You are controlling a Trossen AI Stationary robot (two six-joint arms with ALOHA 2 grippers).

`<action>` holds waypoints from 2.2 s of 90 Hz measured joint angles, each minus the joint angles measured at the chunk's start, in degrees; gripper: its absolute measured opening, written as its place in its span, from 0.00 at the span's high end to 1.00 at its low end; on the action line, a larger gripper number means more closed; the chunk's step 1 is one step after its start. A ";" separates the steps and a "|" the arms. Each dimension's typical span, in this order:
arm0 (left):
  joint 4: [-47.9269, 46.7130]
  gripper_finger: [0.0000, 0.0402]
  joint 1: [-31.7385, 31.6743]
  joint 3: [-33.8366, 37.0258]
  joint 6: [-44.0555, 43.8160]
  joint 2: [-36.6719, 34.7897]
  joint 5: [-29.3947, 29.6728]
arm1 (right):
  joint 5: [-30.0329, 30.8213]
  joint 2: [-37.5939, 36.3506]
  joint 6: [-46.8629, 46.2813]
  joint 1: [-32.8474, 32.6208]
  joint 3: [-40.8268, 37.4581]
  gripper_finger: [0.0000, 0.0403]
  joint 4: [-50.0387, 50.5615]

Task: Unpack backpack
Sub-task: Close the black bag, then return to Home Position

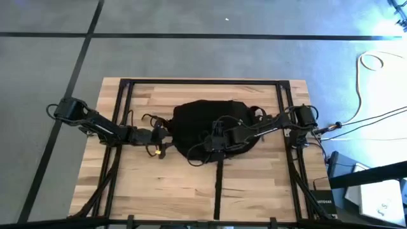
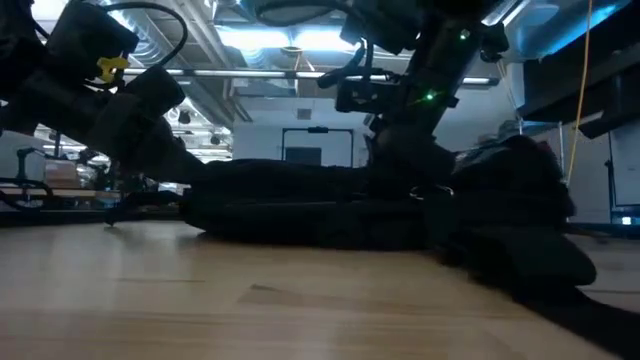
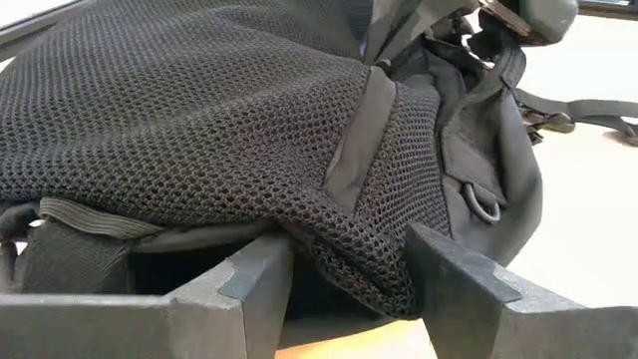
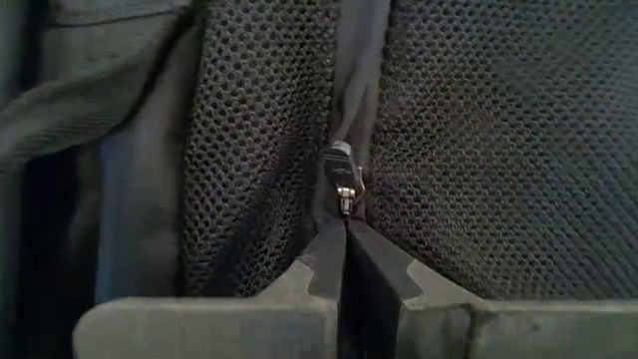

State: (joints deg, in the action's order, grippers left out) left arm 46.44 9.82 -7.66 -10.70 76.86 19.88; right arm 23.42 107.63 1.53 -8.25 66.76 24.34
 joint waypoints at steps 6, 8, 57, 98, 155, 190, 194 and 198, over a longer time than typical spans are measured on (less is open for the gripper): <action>-0.05 0.56 0.00 0.00 -0.21 0.00 -0.01 | 0.78 0.00 0.06 0.01 0.00 1.00 0.41; -0.13 0.56 0.00 0.00 -0.22 0.00 -0.02 | 0.95 0.00 0.06 0.04 0.00 1.00 0.42; -0.75 0.56 -0.07 0.04 -0.37 0.00 0.38 | 3.00 2.25 4.75 0.14 -0.06 1.00 -14.29; -0.60 0.56 0.02 -0.05 -0.54 0.02 -0.33 | 2.53 -1.38 8.03 -0.51 0.11 1.00 -18.35; 3.42 0.68 4.36 -0.17 2.26 -2.70 1.66 | 4.00 -11.82 -11.15 -4.86 0.09 0.99 9.86; -27.82 0.99 4.48 -0.17 -2.00 -22.72 22.36 | 4.00 -12.13 -22.05 -8.02 0.07 0.99 21.04; -32.49 0.99 4.46 -0.17 -3.04 -25.79 26.24 | 4.05 -12.15 -22.65 -8.01 0.07 0.99 22.05; -36.68 0.99 4.42 -0.17 -4.10 -28.76 30.96 | 4.37 -12.15 -23.25 -8.00 0.07 0.99 23.08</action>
State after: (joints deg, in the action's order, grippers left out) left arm 9.76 14.25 -7.84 -14.80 48.10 50.84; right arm 27.79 95.48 -21.71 -16.25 66.83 47.42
